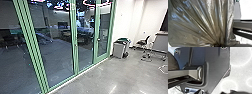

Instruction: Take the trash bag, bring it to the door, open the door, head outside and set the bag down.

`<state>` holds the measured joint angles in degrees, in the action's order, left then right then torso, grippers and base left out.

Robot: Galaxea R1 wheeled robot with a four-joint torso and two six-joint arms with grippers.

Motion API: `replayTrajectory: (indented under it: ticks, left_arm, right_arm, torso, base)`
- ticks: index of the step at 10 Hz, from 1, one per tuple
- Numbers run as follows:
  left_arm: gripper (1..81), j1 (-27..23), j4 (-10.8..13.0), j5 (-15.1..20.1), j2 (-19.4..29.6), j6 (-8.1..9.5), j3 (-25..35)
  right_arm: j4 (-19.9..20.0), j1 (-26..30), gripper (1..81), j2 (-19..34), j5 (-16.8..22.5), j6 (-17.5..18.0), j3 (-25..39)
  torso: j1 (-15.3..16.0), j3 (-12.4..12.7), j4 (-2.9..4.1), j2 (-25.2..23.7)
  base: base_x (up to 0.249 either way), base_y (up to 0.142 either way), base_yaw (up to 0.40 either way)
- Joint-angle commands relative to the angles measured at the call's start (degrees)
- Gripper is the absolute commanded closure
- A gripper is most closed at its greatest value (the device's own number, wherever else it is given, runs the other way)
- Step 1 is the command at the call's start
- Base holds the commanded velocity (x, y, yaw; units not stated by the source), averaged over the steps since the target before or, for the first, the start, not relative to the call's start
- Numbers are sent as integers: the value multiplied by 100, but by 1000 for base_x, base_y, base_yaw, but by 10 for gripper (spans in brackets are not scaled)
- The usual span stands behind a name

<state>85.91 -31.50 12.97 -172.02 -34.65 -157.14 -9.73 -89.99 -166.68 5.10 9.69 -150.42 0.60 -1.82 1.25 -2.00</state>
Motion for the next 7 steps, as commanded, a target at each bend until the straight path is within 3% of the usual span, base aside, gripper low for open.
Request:
replayTrajectory:
  ticks: [1, 7]
  left_arm:
    - [811, -280, -67, 154, 18, 28, 7]
    - [811, -280, -102, 118, 9, 46, 7]
  right_arm:
    - [-56, 222, 10, 54, 343, -20, -30]
    - [-108, 222, 10, 36, 352, -38, -30]
  torso:
    - [0, 0, 0, 0]
    - [0, 0, 0, 0]
  base:
    - [135, -86, 0]
    - [135, -75, 0]
